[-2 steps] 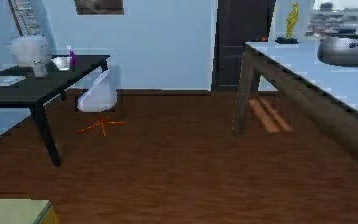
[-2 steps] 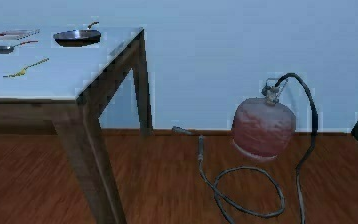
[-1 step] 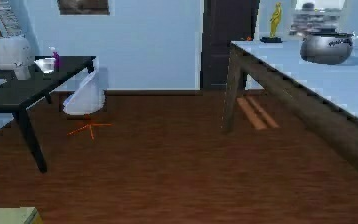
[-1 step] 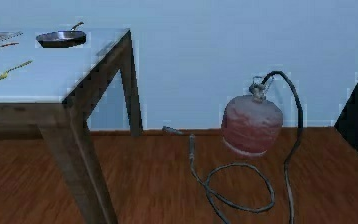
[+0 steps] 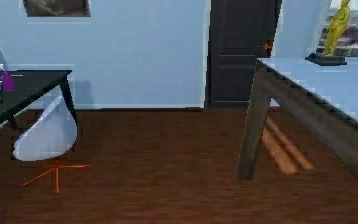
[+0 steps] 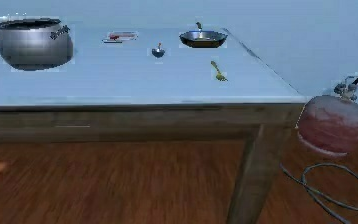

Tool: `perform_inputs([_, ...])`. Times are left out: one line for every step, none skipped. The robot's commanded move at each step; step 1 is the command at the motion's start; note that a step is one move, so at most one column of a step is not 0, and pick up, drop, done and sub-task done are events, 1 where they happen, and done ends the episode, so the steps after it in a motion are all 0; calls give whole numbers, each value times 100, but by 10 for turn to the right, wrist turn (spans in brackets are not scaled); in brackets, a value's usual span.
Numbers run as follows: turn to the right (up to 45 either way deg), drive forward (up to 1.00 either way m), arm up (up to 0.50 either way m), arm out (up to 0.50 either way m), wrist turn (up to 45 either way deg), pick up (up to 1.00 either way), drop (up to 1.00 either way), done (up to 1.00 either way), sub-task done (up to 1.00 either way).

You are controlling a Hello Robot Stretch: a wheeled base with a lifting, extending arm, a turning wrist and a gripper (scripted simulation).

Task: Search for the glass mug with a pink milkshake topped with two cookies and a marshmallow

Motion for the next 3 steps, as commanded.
perform_inputs([-450, 0, 0, 0, 0, 0, 0, 0, 0])
perform_inputs([-120, 0, 0, 0, 0, 0, 0, 0, 0])
perform_inputs([0, 30, 0, 0, 0, 0, 0, 0, 0])
